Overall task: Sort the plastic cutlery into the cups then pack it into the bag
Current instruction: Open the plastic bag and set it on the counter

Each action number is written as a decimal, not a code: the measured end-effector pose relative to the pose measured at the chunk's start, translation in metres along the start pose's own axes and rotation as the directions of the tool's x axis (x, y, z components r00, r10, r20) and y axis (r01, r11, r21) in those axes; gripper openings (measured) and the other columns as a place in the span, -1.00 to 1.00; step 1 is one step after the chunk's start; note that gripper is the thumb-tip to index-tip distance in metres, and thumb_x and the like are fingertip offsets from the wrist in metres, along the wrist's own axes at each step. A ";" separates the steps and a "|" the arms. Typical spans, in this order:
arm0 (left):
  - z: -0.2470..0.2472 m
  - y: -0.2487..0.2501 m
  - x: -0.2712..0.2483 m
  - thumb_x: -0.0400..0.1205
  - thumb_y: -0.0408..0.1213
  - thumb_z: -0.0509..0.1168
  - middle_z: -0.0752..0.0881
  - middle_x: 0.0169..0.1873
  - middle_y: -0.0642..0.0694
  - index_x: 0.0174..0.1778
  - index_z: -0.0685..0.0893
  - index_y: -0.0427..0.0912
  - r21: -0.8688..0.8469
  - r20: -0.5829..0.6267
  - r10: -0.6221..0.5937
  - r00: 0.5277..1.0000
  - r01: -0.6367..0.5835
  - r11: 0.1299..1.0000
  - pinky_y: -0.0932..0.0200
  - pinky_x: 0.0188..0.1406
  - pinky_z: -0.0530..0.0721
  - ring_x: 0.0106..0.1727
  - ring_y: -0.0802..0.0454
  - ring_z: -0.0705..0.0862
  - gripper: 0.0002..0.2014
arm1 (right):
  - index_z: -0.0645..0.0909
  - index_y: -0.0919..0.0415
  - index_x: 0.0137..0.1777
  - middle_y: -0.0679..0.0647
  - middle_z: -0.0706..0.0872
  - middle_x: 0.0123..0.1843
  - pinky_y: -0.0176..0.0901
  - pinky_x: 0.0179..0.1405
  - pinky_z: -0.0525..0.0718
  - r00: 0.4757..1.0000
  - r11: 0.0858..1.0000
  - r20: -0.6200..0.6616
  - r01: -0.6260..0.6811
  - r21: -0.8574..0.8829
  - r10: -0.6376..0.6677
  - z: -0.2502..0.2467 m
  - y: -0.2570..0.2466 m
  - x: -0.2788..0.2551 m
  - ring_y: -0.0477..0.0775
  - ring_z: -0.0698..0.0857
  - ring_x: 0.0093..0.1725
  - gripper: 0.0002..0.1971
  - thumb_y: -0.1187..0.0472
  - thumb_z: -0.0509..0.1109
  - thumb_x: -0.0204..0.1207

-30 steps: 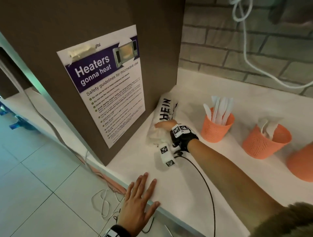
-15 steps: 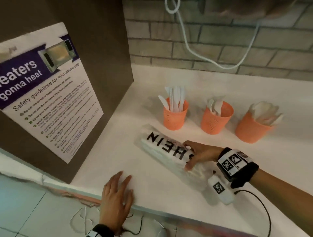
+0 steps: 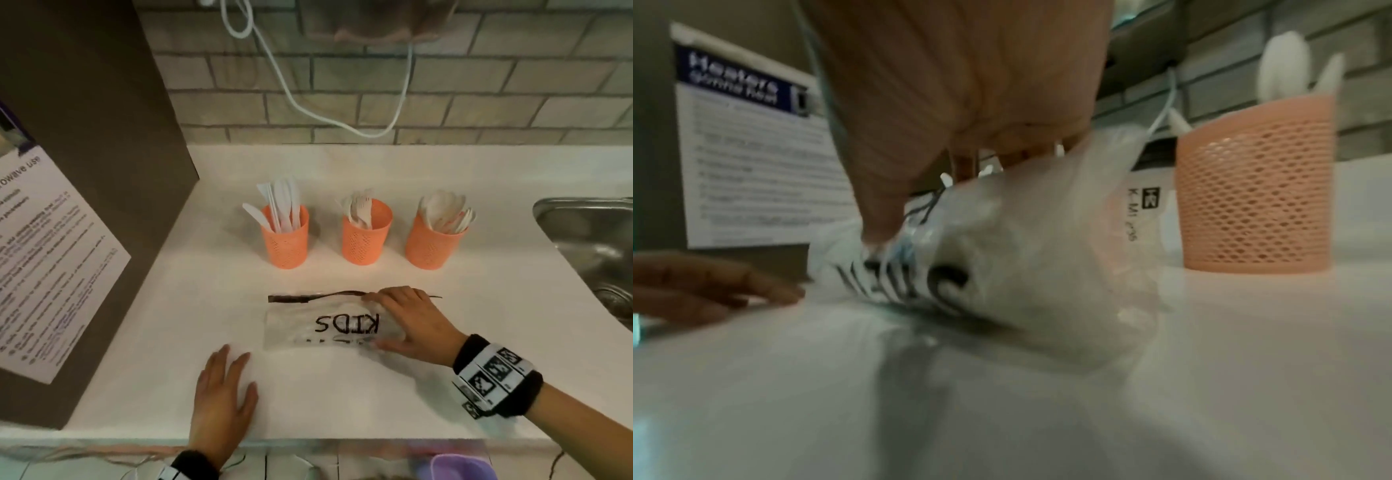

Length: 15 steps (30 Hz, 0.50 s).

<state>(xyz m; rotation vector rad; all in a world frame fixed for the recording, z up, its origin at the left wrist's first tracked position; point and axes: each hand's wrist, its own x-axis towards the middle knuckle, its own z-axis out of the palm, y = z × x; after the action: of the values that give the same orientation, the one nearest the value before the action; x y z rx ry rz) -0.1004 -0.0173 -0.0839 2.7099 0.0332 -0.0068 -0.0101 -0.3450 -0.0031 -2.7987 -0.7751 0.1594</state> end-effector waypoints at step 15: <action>-0.058 0.077 0.097 0.56 -0.35 0.36 0.81 -0.16 -0.05 -0.06 0.77 -0.09 -0.217 -0.102 0.180 0.978 -0.198 0.956 0.07 -0.06 0.67 -0.08 -0.06 0.74 -0.88 | 0.56 0.14 0.24 0.03 0.58 0.04 -0.17 0.01 0.55 0.983 0.957 0.041 -0.183 0.224 0.178 -0.034 0.052 0.000 0.01 0.61 0.03 -0.63 0.03 0.43 0.48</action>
<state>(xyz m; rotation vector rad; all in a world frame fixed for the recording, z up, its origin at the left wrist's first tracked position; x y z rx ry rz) -0.0012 -0.0606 -0.0001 2.4730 -0.1906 0.1551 0.0210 -0.3943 0.0167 -2.6480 -0.4701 0.2898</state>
